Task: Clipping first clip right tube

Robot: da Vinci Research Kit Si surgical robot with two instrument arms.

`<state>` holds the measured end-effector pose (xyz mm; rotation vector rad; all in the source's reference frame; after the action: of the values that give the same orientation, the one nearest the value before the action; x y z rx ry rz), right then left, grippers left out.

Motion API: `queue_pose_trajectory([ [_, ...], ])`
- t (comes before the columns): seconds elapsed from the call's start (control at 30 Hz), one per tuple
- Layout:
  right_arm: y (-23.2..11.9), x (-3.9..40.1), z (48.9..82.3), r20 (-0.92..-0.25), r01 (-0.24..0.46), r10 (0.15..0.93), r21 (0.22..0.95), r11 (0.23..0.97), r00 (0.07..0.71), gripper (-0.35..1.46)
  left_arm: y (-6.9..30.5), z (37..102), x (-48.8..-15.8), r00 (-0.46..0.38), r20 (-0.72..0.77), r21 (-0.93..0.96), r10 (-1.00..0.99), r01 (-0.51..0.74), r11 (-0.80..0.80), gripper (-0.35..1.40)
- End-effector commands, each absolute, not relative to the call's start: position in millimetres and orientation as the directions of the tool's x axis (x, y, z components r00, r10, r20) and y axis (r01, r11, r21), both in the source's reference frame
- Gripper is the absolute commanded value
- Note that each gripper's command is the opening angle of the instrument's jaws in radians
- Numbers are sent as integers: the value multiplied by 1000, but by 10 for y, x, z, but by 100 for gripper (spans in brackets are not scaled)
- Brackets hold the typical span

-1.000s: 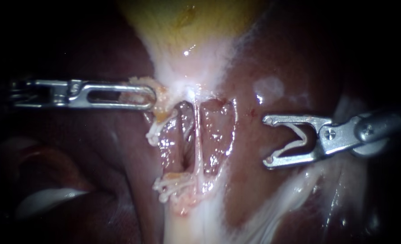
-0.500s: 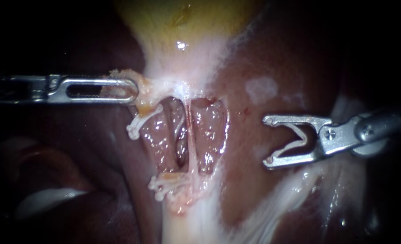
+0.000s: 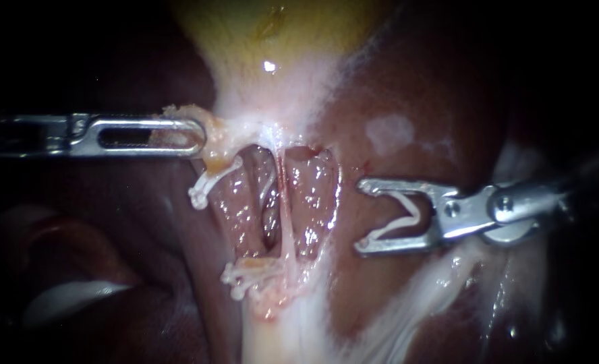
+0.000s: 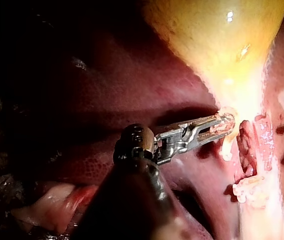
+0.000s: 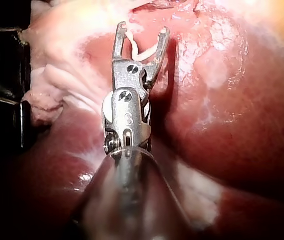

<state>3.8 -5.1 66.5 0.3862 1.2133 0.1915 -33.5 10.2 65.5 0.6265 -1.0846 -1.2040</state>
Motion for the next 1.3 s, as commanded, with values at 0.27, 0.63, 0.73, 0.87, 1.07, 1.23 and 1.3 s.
queue_pose_trajectory([
  [0.27, -58, 76, 679, -848, 60, 406, 451, 891, 339, 49, 101, 654, -334, -13, 323, 860, -946, 420, 288, -35],
  [0.63, -55, 107, 693, -813, 47, 474, 517, 854, 338, 48, 100, 652, -335, -14, 323, 860, -946, 421, 287, -35],
  [0.73, -55, 113, 699, -808, 45, 481, 525, 850, 338, 48, 100, 651, -335, -14, 323, 860, -946, 421, 287, -35],
  [0.87, -58, 119, 710, -799, 42, 497, 541, 840, 339, 48, 100, 651, -335, -14, 323, 860, -946, 422, 287, -35],
  [1.07, -62, 128, 721, -785, 50, 518, 565, 824, 339, 48, 100, 651, -335, -14, 323, 860, -946, 422, 287, -35],
  [1.23, -63, 134, 722, -765, 76, 574, 617, 784, 290, 47, 100, 651, -335, -15, 323, 860, -946, 422, 287, -35],
  [1.3, -63, 137, 721, -748, 93, 614, 650, 754, 251, 46, 100, 651, -335, -15, 323, 860, -946, 422, 287, -35],
])
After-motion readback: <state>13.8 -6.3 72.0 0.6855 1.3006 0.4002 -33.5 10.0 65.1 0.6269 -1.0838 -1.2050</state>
